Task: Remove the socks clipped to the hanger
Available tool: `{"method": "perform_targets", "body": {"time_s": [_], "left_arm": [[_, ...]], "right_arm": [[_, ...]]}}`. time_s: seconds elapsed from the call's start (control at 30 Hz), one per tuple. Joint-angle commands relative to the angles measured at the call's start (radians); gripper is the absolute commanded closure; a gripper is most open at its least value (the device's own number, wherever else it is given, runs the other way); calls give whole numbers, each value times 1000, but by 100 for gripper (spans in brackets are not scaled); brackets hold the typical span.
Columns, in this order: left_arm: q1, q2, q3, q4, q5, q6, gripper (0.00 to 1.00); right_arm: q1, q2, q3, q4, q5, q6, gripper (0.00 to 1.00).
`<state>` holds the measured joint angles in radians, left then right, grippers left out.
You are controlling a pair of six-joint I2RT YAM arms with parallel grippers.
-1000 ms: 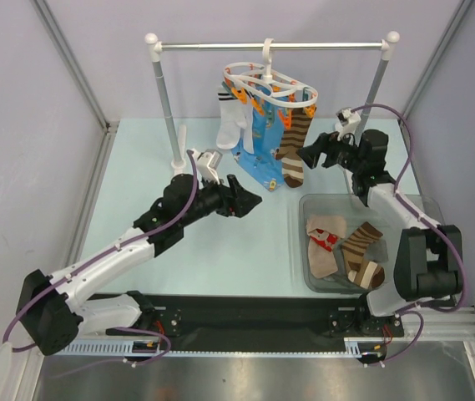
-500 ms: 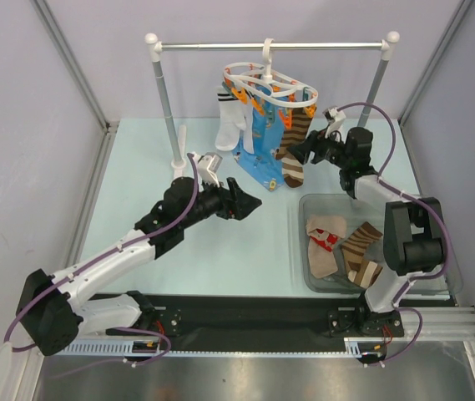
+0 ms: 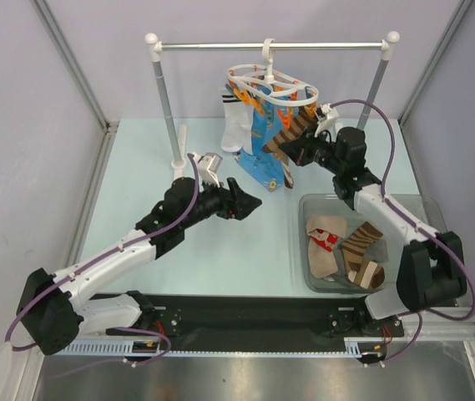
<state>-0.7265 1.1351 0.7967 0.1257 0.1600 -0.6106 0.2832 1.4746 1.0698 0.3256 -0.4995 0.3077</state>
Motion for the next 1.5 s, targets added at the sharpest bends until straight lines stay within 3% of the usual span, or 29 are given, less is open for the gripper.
{"method": "perform_targets", "body": {"time_s": [0.0, 0.27, 0.83, 0.93, 0.97, 1.0, 1.07, 1.1, 1.13, 1.2, 1.3, 1.47], "left_arm": [[7, 25, 33, 43, -4, 29, 19], [7, 98, 84, 121, 9, 28, 16], [-25, 360, 294, 209, -23, 5, 12], [-31, 380, 302, 253, -17, -18, 28], [-31, 382, 296, 265, -10, -21, 50], [-31, 384, 295, 272, 10, -26, 63], [-31, 381, 289, 281, 30, -31, 88], [-31, 370, 283, 284, 42, -29, 94], [-31, 362, 279, 281, 50, -31, 100], [-31, 347, 265, 270, 65, -31, 100], [-27, 321, 253, 249, 107, -26, 100], [-8, 305, 249, 229, 217, -37, 100]], "right_arm": [[63, -117, -17, -88, 124, 95, 100], [154, -263, -68, -85, 182, 206, 100], [185, -304, -146, -3, 225, 435, 100], [186, -310, -160, 4, 234, 453, 100], [185, -313, -162, 3, 234, 450, 100], [186, -316, -160, 0, 231, 446, 100], [185, -316, -139, -31, 217, 395, 85], [183, -315, -127, -51, 210, 365, 71], [182, -315, -113, -97, 197, 300, 65], [171, -321, -78, -140, 178, 225, 51], [93, -345, -51, -216, 98, 148, 40], [-142, -401, -39, -221, -40, 149, 41]]}}
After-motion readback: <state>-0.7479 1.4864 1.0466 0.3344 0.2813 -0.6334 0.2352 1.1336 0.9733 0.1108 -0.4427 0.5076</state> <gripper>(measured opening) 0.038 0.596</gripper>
